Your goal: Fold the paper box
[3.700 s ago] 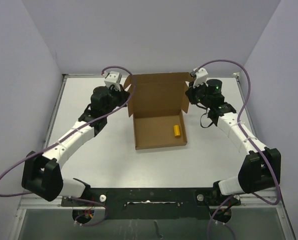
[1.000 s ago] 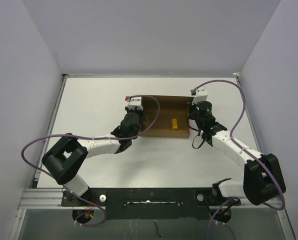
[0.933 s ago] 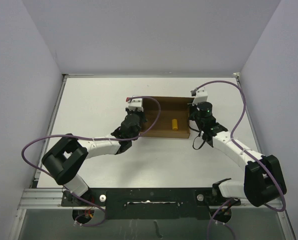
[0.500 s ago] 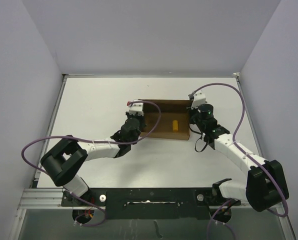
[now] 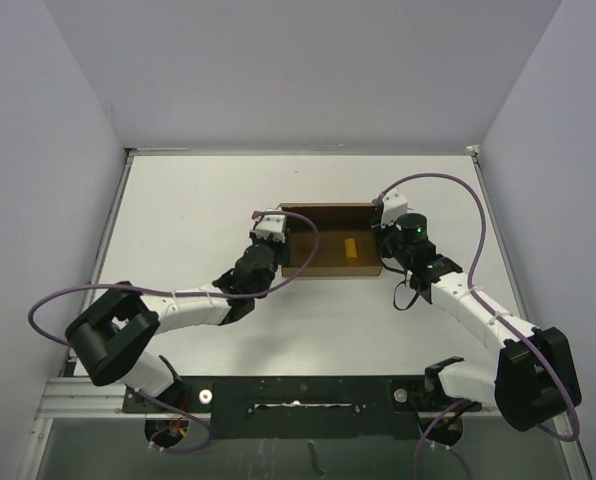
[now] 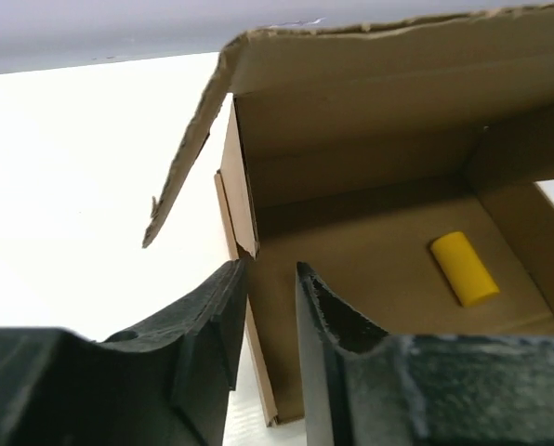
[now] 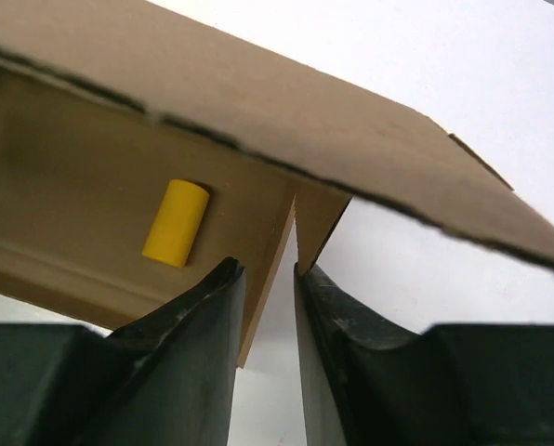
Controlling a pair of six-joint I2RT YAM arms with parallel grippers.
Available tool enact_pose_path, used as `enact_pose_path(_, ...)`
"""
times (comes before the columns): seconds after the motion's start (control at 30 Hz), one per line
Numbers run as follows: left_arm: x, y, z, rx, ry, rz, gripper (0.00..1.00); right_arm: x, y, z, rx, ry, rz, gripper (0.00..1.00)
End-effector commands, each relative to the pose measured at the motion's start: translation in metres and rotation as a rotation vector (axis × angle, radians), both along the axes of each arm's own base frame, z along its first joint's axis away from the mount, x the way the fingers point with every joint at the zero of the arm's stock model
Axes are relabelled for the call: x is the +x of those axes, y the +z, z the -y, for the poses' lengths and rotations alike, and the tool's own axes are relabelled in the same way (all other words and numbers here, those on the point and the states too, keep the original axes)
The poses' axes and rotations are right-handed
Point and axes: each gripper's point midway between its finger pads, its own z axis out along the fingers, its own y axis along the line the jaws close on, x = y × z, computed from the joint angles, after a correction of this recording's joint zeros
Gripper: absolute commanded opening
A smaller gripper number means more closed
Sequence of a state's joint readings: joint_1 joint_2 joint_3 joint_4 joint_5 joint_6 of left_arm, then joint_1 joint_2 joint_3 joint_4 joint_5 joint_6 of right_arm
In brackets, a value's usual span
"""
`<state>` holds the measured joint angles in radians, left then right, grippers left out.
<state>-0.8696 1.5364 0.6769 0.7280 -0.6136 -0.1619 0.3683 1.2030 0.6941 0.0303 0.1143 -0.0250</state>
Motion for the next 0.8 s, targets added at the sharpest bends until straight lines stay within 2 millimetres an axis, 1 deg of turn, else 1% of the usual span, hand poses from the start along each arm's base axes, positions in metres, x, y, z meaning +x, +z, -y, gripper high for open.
enact_pose_path(0.0,-0.017,0.045,0.000,-0.099,-0.066,0.055,0.31,-0.002,0.019,-0.002,0.000,0.033,0.052,0.31)
enact_pose_path(0.13,-0.032,0.051,-0.006,-0.107,-0.111,0.038,0.41,-0.005,0.019,0.000,-0.004,0.036,0.046,0.31)
enact_pose_path(0.2,-0.041,0.053,-0.009,-0.111,-0.137,0.023,0.47,-0.007,0.020,0.001,-0.007,0.042,0.041,0.34)
enact_pose_path(0.3,-0.060,0.059,-0.013,-0.129,-0.203,-0.006,0.60,-0.012,0.025,0.002,-0.012,0.063,0.034,0.42)
enact_pose_path(0.4,-0.080,0.071,-0.018,-0.155,-0.273,-0.031,0.70,-0.020,0.025,0.006,-0.027,0.094,0.012,0.51)
enact_pose_path(0.47,-0.093,0.084,-0.021,-0.161,-0.322,-0.043,0.78,-0.027,0.025,0.005,-0.036,0.147,-0.007,0.58)
enact_pose_path(0.53,-0.106,0.096,-0.024,-0.151,-0.387,-0.056,0.87,-0.036,0.026,0.004,-0.052,0.214,-0.025,0.66)
enact_pose_path(0.6,-0.113,0.112,-0.030,-0.157,-0.422,-0.061,0.96,-0.050,0.026,0.001,-0.076,0.309,-0.049,0.75)
enact_pose_path(0.63,-0.115,0.122,-0.035,-0.163,-0.435,-0.061,0.98,-0.057,0.027,0.000,-0.078,0.357,-0.060,0.79)
enact_pose_path(0.7,-0.119,0.139,-0.039,-0.165,-0.473,-0.084,0.98,-0.076,0.028,-0.002,-0.080,0.475,-0.074,0.83)
enact_pose_path(0.73,-0.118,0.147,-0.042,-0.171,-0.483,-0.108,0.98,-0.084,0.030,-0.002,-0.077,0.519,-0.074,0.84)
enact_pose_path(0.77,-0.112,0.150,-0.047,-0.171,-0.473,-0.145,0.98,-0.092,0.032,-0.001,-0.084,0.562,-0.072,0.84)
